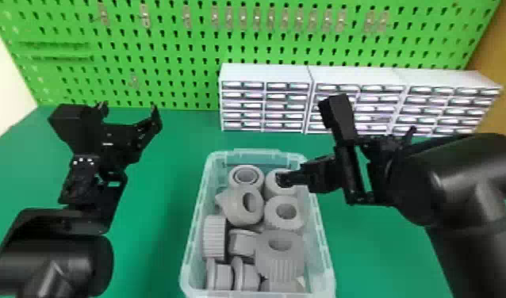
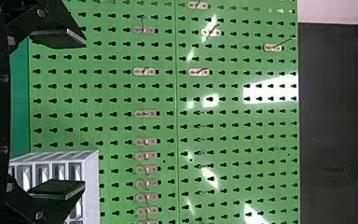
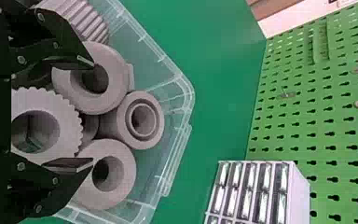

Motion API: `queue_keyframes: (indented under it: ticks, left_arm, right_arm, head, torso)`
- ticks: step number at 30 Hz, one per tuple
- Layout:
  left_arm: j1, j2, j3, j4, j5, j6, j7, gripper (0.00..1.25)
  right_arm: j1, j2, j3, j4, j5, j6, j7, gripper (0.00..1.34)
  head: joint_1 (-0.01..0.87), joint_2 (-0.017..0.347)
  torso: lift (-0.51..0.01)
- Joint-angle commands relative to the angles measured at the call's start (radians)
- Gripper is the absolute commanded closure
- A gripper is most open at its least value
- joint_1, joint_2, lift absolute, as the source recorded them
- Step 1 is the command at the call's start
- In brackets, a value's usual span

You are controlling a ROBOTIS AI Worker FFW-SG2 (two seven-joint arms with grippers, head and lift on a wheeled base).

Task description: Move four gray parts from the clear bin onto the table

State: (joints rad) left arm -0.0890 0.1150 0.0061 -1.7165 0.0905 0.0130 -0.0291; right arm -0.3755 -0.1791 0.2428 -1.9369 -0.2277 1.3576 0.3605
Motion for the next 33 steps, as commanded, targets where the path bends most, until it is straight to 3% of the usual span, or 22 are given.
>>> queue_keyframes:
  ticks: [1, 17, 26, 29, 33]
  left_arm:
    - [0.000, 0.000, 0.000, 0.000, 0.000, 0.001, 0.000, 0.21]
    - [0.003, 0.000, 0.000, 0.000, 0.002, 0.001, 0.000, 0.21]
    - [0.003, 0.000, 0.000, 0.000, 0.002, 0.001, 0.000, 0.21]
    - [0.003, 0.000, 0.000, 0.000, 0.000, 0.001, 0.000, 0.21]
    - [0.003, 0.002, -0.002, 0.000, 0.000, 0.001, 0.000, 0.21]
  right_arm:
    - [0.000, 0.001, 0.009, 0.012, 0.004, 0.000, 0.000, 0.52]
    - [-0.020, 0.001, 0.036, 0.019, 0.054, 0.029, 0.001, 0.52]
    - [-0.016, -0.002, 0.055, 0.082, 0.079, -0.066, 0.011, 0.52]
    - [-0.011, 0.003, 0.064, 0.104, 0.134, -0.104, 0.044, 0.52]
    - [-0.008, 0.023, 0.070, 0.148, 0.252, -0.150, 0.147, 0.52]
  head:
    - [0.678, 0.034]
    - [0.678, 0.034]
    - [0.678, 0.034]
    - [0.678, 0.034]
    - [0.678, 0.034]
  torso:
    - [-0.050]
    - [-0.050]
    - [-0.050]
    - [-0.050]
    - [-0.050]
